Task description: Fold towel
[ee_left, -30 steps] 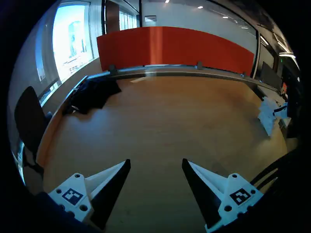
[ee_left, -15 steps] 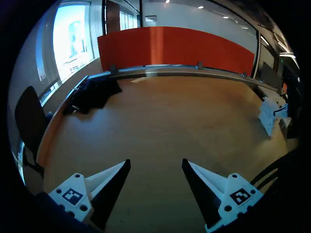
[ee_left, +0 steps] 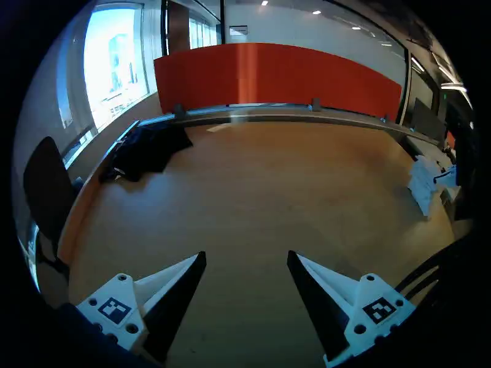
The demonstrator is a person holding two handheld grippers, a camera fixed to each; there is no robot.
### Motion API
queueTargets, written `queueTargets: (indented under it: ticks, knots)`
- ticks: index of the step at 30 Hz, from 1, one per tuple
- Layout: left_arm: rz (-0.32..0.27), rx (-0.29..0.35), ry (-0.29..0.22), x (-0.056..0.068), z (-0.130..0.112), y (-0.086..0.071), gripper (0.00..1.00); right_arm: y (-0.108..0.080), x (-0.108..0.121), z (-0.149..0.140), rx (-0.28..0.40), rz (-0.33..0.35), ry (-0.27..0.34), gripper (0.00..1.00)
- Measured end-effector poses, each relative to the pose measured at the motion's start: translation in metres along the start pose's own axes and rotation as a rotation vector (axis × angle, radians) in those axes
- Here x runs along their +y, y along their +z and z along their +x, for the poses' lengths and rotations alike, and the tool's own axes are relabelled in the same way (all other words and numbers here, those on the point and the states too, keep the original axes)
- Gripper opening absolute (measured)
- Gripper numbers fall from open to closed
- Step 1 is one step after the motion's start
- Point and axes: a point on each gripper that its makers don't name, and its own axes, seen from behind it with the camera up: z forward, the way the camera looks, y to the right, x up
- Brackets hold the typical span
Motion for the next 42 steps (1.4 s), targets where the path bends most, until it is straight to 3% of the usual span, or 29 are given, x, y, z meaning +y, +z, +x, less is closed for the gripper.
queueTargets:
  ticks: [16, 19, 23, 29, 33, 37, 42]
  knots:
    - [-0.003, 0.004, 0.005, 0.000, 0.001, -0.001, 0.98, -0.010, -0.002, -0.009, -0.009, 0.001, -0.005, 0.08]
    - [-0.003, 0.004, 0.004, -0.001, 0.001, -0.001, 0.99, -0.010, 0.001, -0.004, 0.010, -0.019, 0.006, 0.21]
    - [-0.003, 0.006, 0.003, -0.001, 0.001, -0.002, 0.98, -0.013, 0.002, 0.001, 0.036, -0.033, 0.026, 0.65]
    - [-0.006, 0.011, 0.004, -0.001, 0.003, -0.002, 0.99, -0.016, 0.002, 0.000, 0.046, -0.044, 0.035, 0.82]
    - [-0.008, 0.013, 0.005, -0.001, 0.004, -0.002, 0.98, -0.017, 0.003, 0.001, 0.056, -0.059, 0.038, 0.86]
    - [-0.009, 0.017, 0.004, 0.000, 0.006, -0.002, 0.99, -0.019, 0.003, 0.006, 0.078, -0.074, 0.056, 1.00]
    - [-0.010, 0.023, -0.002, 0.000, 0.008, -0.001, 0.98, -0.024, 0.005, 0.014, 0.116, -0.093, 0.089, 1.00]
